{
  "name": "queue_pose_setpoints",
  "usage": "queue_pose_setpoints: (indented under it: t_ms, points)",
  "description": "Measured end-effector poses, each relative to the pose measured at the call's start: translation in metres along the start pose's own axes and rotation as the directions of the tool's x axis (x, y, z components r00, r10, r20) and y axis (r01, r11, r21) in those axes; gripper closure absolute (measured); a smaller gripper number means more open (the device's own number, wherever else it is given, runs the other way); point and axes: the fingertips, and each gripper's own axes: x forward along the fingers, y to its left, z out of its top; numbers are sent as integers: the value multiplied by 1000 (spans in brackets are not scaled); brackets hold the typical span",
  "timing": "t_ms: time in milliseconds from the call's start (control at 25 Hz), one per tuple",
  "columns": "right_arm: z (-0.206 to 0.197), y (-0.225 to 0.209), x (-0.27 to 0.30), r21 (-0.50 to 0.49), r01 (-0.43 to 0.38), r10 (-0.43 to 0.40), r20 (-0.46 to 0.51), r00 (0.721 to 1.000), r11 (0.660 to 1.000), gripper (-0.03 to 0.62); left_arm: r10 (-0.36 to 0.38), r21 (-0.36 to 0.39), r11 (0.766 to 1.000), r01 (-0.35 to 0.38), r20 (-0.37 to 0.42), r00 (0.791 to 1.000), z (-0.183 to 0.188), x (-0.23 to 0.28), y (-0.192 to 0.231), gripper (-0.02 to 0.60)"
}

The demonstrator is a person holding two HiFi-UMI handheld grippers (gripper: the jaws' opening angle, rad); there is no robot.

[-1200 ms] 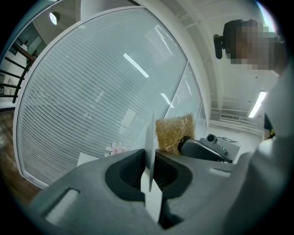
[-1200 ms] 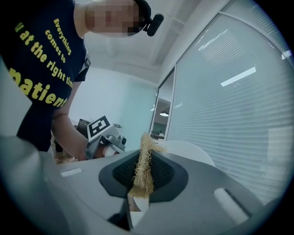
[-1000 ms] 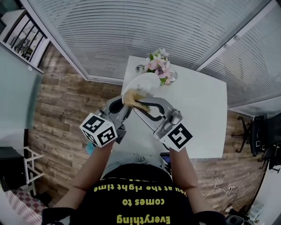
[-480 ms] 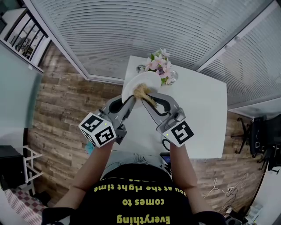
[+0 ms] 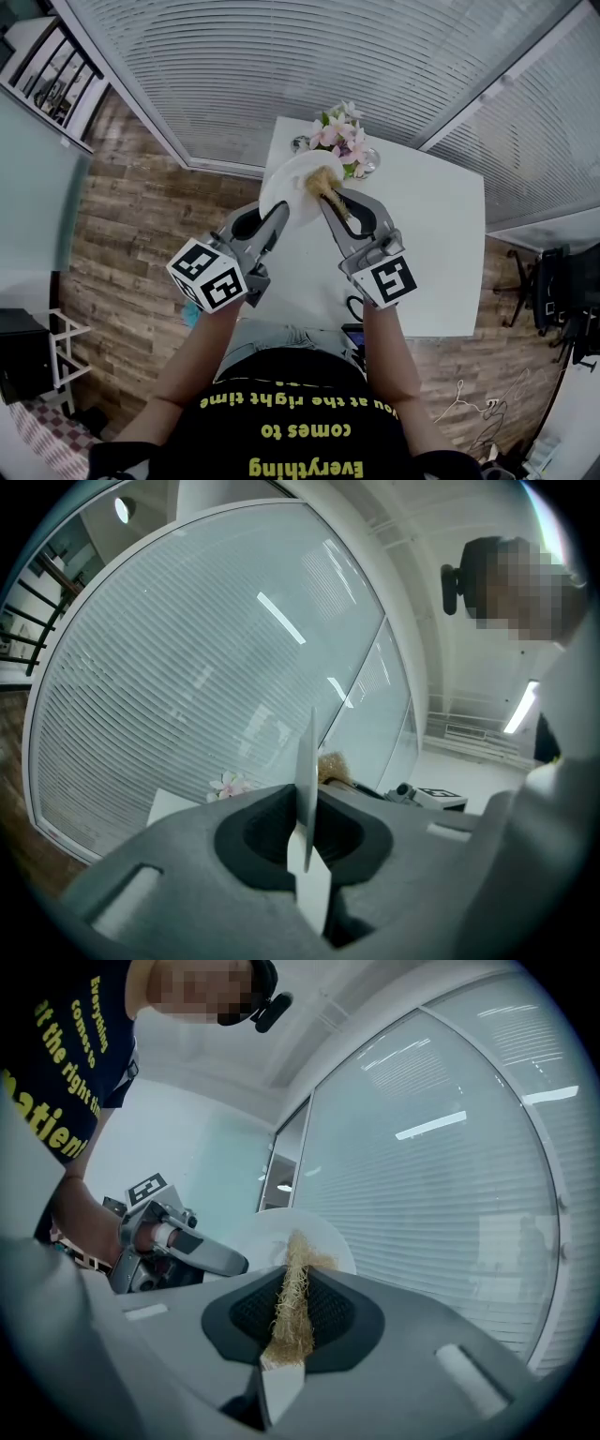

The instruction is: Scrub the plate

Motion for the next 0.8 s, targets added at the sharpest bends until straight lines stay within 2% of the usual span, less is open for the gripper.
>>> queue_pose_setpoints:
  t_ms: [440, 800]
  points:
    - [-1, -36, -17, 0, 142, -142, -7, 990, 990, 551, 1, 5, 1000, -1, 5, 1000, 3, -2, -5, 561]
    - [-5, -20, -11, 14, 84, -84, -18, 996, 996, 551, 7, -3, 1000, -7, 6, 1000, 2, 0, -3, 561]
